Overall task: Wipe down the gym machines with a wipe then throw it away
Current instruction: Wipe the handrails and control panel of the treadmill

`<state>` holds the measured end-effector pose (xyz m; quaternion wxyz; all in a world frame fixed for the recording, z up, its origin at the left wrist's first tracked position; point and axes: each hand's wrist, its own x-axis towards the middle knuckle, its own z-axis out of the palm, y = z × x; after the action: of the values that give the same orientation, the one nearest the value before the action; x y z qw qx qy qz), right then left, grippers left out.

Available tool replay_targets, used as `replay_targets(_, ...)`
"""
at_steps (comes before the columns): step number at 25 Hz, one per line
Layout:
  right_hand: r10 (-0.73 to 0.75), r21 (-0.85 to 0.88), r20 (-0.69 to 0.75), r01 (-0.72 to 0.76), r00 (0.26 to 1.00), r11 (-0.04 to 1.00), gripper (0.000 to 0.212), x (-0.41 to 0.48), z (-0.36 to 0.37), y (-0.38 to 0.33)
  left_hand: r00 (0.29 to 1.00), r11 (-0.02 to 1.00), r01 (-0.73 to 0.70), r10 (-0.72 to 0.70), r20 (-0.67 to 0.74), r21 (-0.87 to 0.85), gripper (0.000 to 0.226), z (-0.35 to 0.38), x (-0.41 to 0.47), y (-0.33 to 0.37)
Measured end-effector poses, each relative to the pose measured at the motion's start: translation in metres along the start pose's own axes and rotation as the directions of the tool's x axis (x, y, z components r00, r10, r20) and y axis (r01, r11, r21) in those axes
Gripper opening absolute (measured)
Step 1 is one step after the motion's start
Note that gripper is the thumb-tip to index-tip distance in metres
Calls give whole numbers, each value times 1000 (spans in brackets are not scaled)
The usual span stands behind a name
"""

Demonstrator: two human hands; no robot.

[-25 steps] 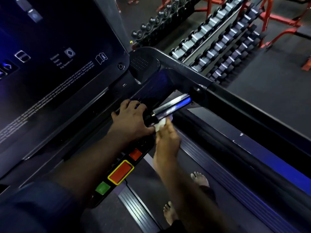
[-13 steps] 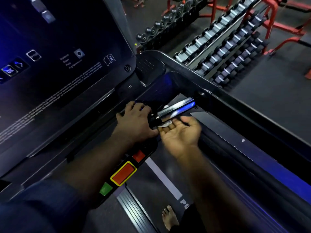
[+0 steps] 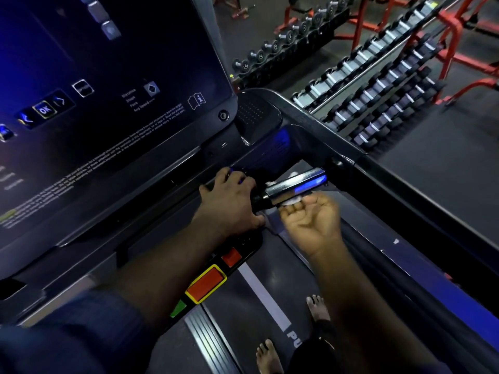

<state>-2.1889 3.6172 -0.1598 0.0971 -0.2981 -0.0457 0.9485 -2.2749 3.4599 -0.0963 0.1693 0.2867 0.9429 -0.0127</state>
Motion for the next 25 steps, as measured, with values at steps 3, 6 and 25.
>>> replay_targets(3,-83,57,-105,89,991,994,28,20,3,-41,1000,1000,1,-1,-1,0,89,1,2,-1)
replay_targets(6,12,-83,29,-9,1000,997,37,11,3,-19,1000,1000,-3,3,4,-2,89,1,1,-1)
replay_targets(25,173,-358,803,693,571,-626,47,-10,-4,27,996,991,-69,62,-63,-114,91,2,-2,-3)
